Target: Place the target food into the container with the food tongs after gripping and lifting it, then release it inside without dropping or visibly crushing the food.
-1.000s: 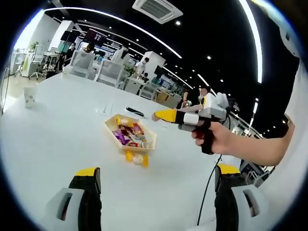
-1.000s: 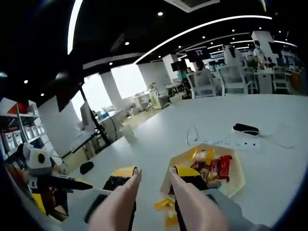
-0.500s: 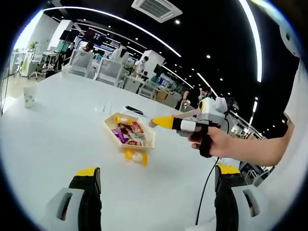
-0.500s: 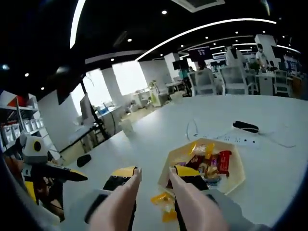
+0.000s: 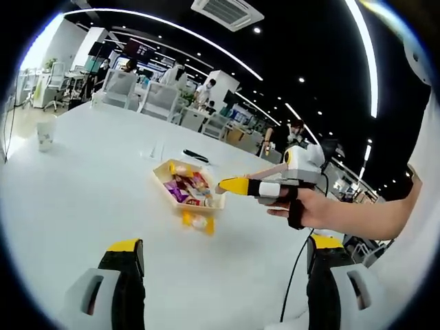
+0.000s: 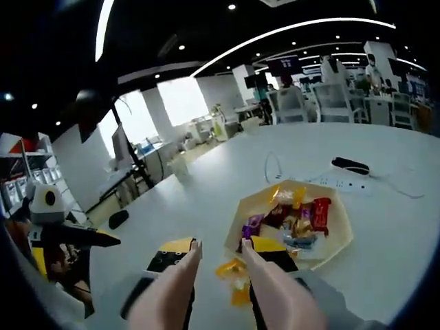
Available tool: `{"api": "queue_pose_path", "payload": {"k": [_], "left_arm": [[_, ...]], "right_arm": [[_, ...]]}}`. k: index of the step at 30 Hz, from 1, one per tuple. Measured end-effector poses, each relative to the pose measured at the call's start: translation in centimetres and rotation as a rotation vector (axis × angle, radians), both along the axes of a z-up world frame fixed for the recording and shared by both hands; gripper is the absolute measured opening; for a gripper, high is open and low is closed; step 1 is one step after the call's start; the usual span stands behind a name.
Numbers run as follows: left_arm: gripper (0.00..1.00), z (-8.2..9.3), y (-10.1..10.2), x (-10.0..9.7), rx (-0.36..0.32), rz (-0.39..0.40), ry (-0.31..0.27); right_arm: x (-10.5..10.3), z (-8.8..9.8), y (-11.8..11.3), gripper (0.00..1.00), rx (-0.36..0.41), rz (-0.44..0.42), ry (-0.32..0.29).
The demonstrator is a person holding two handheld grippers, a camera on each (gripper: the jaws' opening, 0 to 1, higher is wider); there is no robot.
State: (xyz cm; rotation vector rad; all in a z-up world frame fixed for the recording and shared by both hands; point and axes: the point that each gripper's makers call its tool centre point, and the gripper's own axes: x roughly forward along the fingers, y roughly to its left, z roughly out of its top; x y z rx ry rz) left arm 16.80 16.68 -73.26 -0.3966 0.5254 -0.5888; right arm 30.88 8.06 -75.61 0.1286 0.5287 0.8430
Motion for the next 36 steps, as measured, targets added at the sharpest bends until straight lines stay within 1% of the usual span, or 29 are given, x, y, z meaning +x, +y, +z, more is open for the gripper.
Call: {"api": "queue_pose_path", "payload": {"k": [1, 3, 4, 6, 11, 13, 16, 18, 19, 21, 25, 31, 33, 36], "left_arm": [[0.99, -0.1, 0.0, -0.1, 0.001, -0.001, 0.003], [0.99, -0.3, 0.0, -0.1, 0.003, -0.002, 0.005], [0.99, -0.3, 0.0, -0.1, 0.003, -0.002, 0.005], [0.99, -0.4, 0.0, 0.0, 0.002, 0.002, 0.008], [0.99, 0.2, 0.6, 0.5, -0.012, 0.029, -0.012], [0.99, 0.2, 0.9, 0.5, -0.014, 0.039, -0.011], [0.99, 0.1, 1.2, 0.4, -0.017, 0.049, -0.007], [0.99, -0.1, 1.3, 0.3, -0.019, 0.048, 0.002], [0.99, -0.1, 1.2, 0.2, -0.017, 0.045, 0.007], [0.99, -0.1, 1.1, 0.1, -0.013, 0.041, 0.008], [0.99, -0.2, 1.0, 0.1, -0.014, 0.039, 0.013], [0.99, -0.3, 0.9, 0.0, -0.013, 0.035, 0.017], [0.99, -0.4, 0.9, 0.0, -0.011, 0.033, 0.019], [0.99, -0.4, 0.9, 0.1, -0.01, 0.035, 0.018]], "right_arm": [[0.0, -0.2, 0.0, 0.3, 0.012, 0.0, 0.015], [-0.1, -0.4, 0.1, 0.3, 0.005, 0.005, 0.018], [-0.1, -0.5, 0.1, 0.3, -0.001, 0.009, 0.017], [-0.3, -1.1, 0.1, 0.3, -0.043, 0.028, 0.003], [-1.1, -2.6, 0.0, 0.3, -0.074, 0.047, 0.041], [-1.4, -3.2, 0.0, 0.3, -0.089, 0.055, 0.048], [-1.8, -3.5, 0.3, 0.3, -0.097, 0.065, 0.046], [-1.8, -3.8, 0.4, 0.3, -0.117, 0.078, 0.024], [-1.4, -3.6, 0.4, 0.3, -0.143, 0.091, -0.054], [-1.5, -3.7, 0.5, 0.3, -0.16, 0.105, -0.081], [-1.6, -4.1, 0.9, 0.3, -0.164, 0.113, -0.044], [-1.7, -4.7, 0.7, 0.3, -0.169, 0.105, -0.026], [-1.9, -5.2, 0.6, 0.3, -0.19, 0.117, -0.02], [-1.9, -5.6, 0.4, 0.3, -0.216, 0.12, -0.028]]}}
